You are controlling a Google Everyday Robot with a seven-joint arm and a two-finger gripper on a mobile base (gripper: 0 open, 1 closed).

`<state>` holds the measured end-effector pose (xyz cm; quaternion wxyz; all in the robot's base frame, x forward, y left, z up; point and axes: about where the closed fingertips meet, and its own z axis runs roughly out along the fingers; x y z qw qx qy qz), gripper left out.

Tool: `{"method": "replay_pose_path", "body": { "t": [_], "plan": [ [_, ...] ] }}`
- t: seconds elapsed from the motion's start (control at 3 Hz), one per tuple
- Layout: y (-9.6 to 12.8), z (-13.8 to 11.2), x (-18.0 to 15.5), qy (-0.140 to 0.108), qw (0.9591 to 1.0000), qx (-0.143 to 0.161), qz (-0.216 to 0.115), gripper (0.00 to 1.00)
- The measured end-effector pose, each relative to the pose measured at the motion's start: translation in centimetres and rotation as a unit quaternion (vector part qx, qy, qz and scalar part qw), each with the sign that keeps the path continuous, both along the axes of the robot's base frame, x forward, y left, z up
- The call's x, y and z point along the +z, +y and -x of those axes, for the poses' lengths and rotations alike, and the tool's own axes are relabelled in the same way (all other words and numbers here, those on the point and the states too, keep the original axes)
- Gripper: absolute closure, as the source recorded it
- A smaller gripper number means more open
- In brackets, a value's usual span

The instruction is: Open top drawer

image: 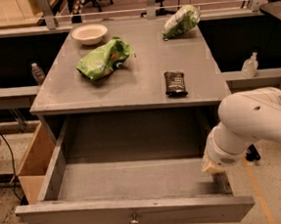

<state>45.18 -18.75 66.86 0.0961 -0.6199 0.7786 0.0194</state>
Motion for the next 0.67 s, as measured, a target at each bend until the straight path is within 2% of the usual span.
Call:
{"method": "replay_pose_path", "body": {
  "t": [0.33,0.67],
  "plan": [
    [-0.2,-1.5,2.6,-0.029,0.9994,0.015,0.008,1.00],
    [-0.5,-2.4,4.9,-0.048,0.9986,0.021,0.013,1.00]
  ]
}}
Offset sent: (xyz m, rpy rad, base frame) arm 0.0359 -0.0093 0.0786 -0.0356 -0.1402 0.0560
